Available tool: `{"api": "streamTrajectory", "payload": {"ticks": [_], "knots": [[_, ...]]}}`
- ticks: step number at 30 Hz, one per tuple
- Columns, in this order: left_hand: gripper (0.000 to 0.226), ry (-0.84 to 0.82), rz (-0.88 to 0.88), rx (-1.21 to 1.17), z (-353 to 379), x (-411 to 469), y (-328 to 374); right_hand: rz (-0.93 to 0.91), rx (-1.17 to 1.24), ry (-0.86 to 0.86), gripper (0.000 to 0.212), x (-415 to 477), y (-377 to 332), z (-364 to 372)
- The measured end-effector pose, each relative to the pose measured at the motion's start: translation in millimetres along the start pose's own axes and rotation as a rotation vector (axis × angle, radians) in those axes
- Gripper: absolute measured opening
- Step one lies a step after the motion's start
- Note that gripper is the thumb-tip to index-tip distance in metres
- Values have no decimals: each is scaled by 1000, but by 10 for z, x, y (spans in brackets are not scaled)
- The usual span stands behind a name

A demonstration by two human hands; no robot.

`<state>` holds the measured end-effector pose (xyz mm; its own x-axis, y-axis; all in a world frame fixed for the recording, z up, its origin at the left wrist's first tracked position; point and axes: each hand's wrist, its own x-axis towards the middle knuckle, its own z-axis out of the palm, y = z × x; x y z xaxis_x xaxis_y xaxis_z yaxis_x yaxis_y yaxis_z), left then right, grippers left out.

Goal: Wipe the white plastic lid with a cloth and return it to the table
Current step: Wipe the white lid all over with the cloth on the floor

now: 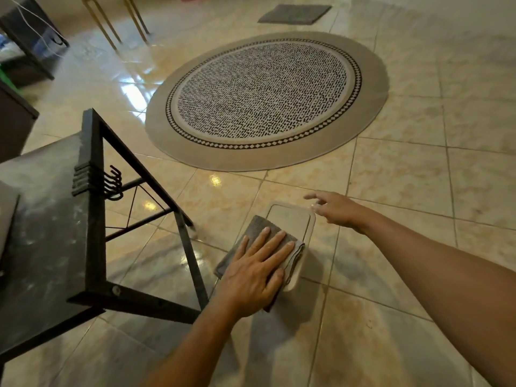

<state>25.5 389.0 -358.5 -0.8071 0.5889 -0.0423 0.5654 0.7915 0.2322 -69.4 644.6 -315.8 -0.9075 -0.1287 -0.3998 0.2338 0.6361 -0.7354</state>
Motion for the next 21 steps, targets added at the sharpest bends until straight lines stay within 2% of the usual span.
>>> {"api": "streamTrajectory", "payload": {"ticks": [6, 11, 12, 14, 16, 18, 21], "knots": [[53, -38, -11, 51, -12, 21, 14, -91, -113, -7, 32, 65, -60, 145], [64, -8, -273, 74, 9, 76, 276, -11, 30, -40, 38, -19, -18, 67], [69, -6, -321, 69, 7, 118, 339, 48, 99, -78, 41, -46, -21, 35], [77, 8, -390, 50, -3, 206, 425, 209, 191, -257, 50, -112, -48, -30], [80, 16, -387, 43, -28, 272, 437, 284, 119, -437, 54, -168, -62, -75], [71, 24, -327, 37, -48, 296, 388, 196, 25, -431, 57, -168, -48, -74], [71, 34, -268, 39, -75, 276, 297, 38, 107, -328, 68, -127, -22, -25]]}}
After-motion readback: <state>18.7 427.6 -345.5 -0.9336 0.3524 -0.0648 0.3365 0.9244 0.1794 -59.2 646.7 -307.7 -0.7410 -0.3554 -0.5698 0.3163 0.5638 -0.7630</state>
